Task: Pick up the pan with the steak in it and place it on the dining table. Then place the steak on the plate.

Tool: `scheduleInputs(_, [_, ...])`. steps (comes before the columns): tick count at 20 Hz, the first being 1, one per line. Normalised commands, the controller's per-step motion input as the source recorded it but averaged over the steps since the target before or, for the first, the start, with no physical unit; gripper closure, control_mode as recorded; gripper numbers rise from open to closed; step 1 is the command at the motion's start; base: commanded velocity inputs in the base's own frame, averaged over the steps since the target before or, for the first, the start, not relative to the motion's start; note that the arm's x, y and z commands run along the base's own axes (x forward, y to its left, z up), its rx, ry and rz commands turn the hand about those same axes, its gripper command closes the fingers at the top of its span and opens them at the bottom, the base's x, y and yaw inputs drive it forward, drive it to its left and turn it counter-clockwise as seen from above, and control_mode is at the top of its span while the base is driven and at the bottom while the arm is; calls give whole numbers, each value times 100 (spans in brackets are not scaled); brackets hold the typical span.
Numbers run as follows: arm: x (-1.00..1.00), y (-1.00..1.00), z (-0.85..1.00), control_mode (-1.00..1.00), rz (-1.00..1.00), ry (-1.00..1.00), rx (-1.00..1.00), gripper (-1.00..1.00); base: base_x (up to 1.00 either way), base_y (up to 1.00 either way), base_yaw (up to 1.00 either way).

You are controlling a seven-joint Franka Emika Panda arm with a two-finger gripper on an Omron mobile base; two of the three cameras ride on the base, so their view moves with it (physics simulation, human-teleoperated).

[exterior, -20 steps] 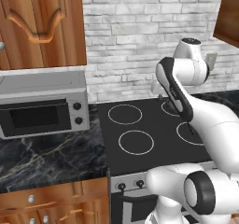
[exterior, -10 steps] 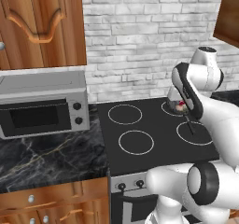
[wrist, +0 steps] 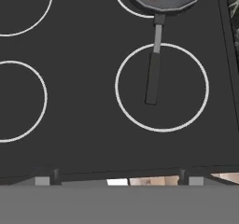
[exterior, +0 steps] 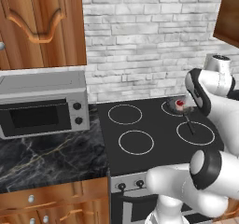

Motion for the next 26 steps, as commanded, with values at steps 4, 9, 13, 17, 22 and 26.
scheduleInputs(4, [6,-52,-35,-100,-3,-1,-4,-100,0,0,0])
scheduleInputs(9, [3,-25,-16,-100,-1,-1,-2,-100,0,0,0])
scheduleInputs(13, [0,-1,-12,-100,0,1,0,-100,0,0,0])
scheduleInputs(17, [0,0,-25,-100,-3,0,0,-100,0,0,0])
scheduleInputs(22, [24,0,-24,-100,-9,0,0,-100,0,0,0])
scheduleInputs(26, [38,-1,-24,-100,-11,-1,0,-100,0,0,0])
